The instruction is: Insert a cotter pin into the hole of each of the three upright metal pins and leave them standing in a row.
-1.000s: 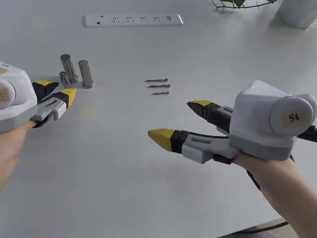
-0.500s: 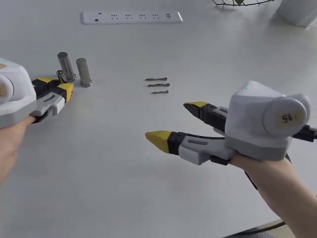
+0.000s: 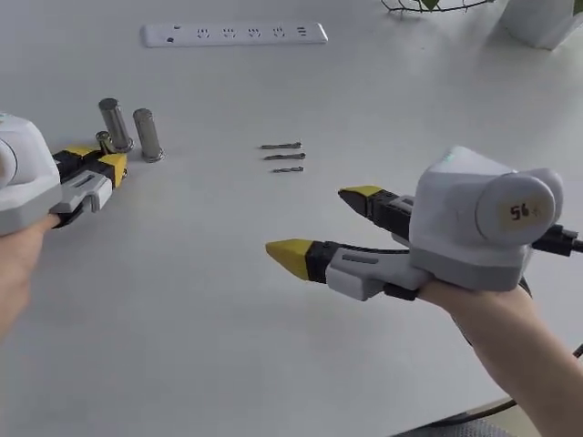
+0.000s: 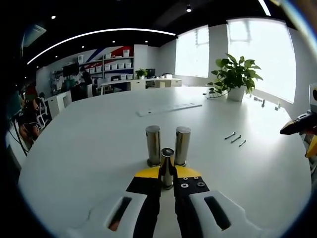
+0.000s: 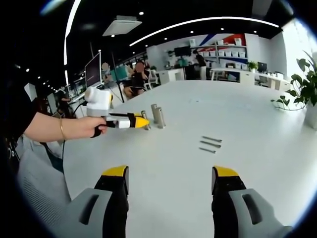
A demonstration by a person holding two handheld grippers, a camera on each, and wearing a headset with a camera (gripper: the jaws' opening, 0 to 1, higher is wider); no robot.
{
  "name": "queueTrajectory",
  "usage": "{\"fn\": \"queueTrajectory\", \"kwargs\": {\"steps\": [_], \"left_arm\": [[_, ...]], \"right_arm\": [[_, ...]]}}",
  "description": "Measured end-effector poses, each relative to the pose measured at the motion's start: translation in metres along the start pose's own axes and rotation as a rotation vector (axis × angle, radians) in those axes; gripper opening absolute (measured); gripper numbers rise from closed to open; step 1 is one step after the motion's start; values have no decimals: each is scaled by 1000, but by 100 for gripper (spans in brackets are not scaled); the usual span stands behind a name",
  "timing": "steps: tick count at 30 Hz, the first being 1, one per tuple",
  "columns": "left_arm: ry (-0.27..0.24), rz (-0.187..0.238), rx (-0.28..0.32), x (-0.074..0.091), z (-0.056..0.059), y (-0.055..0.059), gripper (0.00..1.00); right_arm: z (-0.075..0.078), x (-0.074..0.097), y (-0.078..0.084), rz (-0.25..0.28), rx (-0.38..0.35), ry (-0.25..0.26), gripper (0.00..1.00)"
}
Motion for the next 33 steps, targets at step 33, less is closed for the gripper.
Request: {"fn": "queueTrajectory", "kwargs": {"steps": [33], "left_arm": [[-178, 23, 145, 29, 67, 5, 7]], "right_arm": [[-7, 20, -2, 11, 20, 17, 65]]}}
Point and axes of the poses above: the centre of the closed fingertips' face, and the gripper's own axes: x roughly backward along the fingers, z roughly to its right, y roughly out of its underside, the point moved 3 cm from there along x, roughly backward along the fingers, and after that the axes turned 4 degrees about -z, right-handed, at the moved point
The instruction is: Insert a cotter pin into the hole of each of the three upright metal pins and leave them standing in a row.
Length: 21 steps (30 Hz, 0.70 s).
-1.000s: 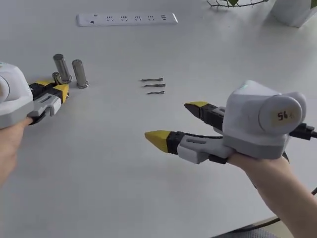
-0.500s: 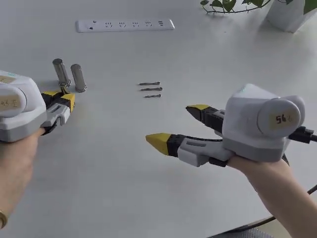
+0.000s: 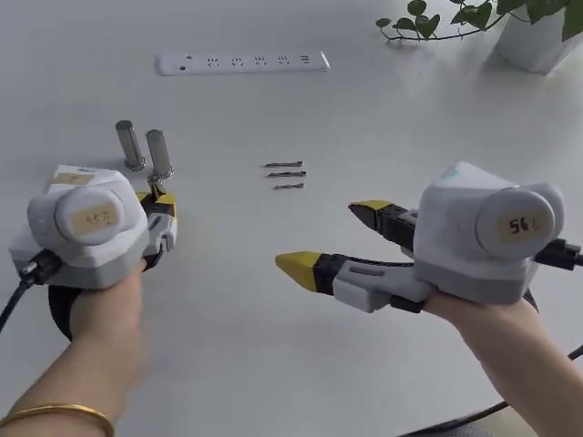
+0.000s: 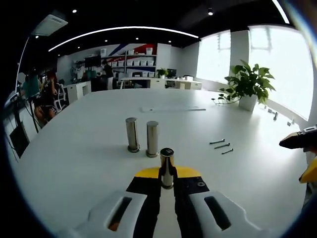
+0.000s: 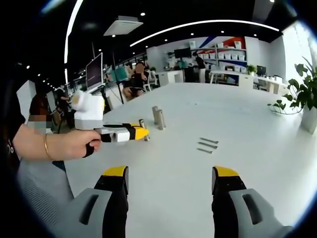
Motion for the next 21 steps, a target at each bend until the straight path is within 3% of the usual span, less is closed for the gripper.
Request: {"fn": "queueTrajectory", "kwargs": {"steps": [7, 18, 21], "left_arm": [[-17, 0, 15, 5, 12, 5, 7], [-37, -23, 13, 8, 16, 20, 7], [-40, -10, 7, 10, 15, 21, 7]], "right_arm": [[-4, 4, 4, -7, 3, -7, 65], [-4, 7, 2, 1, 0, -8, 64], [-4, 7, 1, 4, 0, -7, 63]]}}
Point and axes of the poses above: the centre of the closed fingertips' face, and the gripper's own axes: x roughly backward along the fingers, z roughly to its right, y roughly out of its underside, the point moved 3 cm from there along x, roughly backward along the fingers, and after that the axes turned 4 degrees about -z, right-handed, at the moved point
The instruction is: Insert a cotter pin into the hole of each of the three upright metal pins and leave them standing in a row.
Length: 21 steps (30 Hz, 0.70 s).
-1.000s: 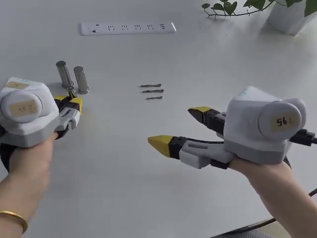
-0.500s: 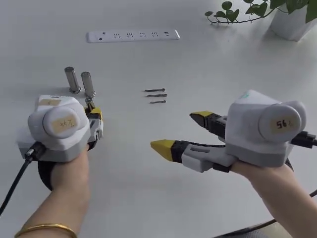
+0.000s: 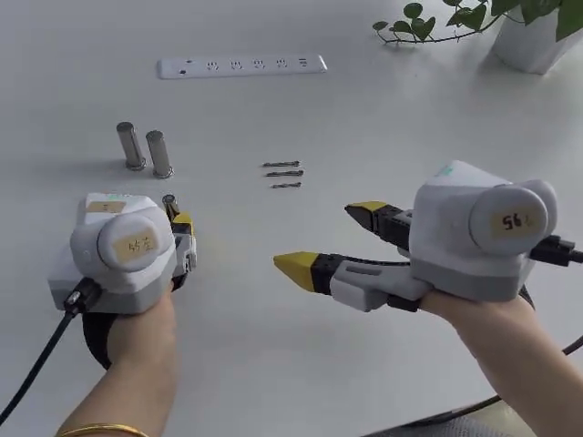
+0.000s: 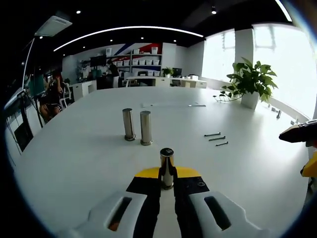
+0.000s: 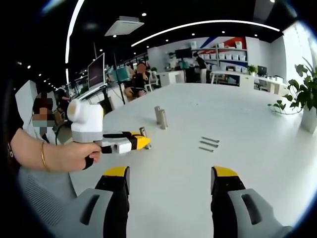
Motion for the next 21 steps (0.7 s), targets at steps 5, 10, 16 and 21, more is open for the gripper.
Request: {"fn": "queueTrajectory", "kwargs": {"steps": [5, 10, 16, 21], "left_arm": [[8, 6, 2, -2, -1, 1, 7], [5, 7, -4, -2, -1, 1, 7], [3, 4, -31, 0, 0, 1, 7], [5, 12, -31, 1, 1, -1, 9]], "right_arm": [[0, 0, 1, -4, 2, -1, 63], [-1, -2, 0, -3, 2, -5, 63], [-3, -5, -2, 0, -2, -7, 63], [-5, -5, -3, 1, 3, -12, 63]]}}
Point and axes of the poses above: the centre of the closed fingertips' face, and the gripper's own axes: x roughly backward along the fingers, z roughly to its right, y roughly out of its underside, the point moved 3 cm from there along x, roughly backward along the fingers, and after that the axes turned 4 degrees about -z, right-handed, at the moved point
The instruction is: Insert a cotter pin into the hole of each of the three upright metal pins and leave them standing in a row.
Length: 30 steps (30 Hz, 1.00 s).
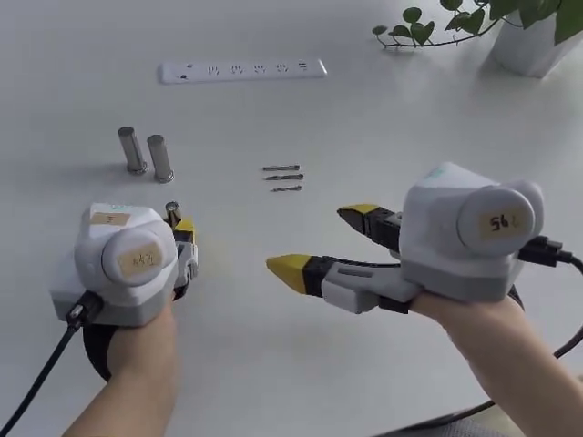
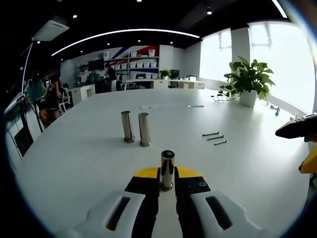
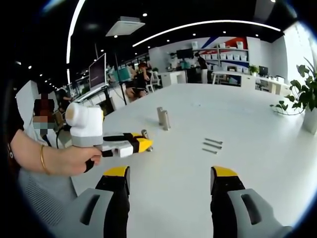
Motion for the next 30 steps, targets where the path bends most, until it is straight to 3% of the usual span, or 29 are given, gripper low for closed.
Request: {"fn": "queueTrajectory", "kwargs": {"steps": [8, 13, 21, 26, 30], "left_arm": [[-5, -10, -9, 2, -2, 1, 20], [2, 7, -64, 12, -7, -9, 25], [59, -1, -65, 24, -15, -18, 41], [102, -8, -123, 32, -11, -19, 49], [138, -8, -137, 39, -10, -21, 55]], "right_arm": [[4, 2, -2, -2, 16, 7, 63], [11, -1, -6, -20, 59, -8, 60], [32, -18, -13, -100, 134, -30, 51], [40, -28, -17, -158, 182, -61, 44], [53, -38, -16, -258, 255, -75, 39]]}}
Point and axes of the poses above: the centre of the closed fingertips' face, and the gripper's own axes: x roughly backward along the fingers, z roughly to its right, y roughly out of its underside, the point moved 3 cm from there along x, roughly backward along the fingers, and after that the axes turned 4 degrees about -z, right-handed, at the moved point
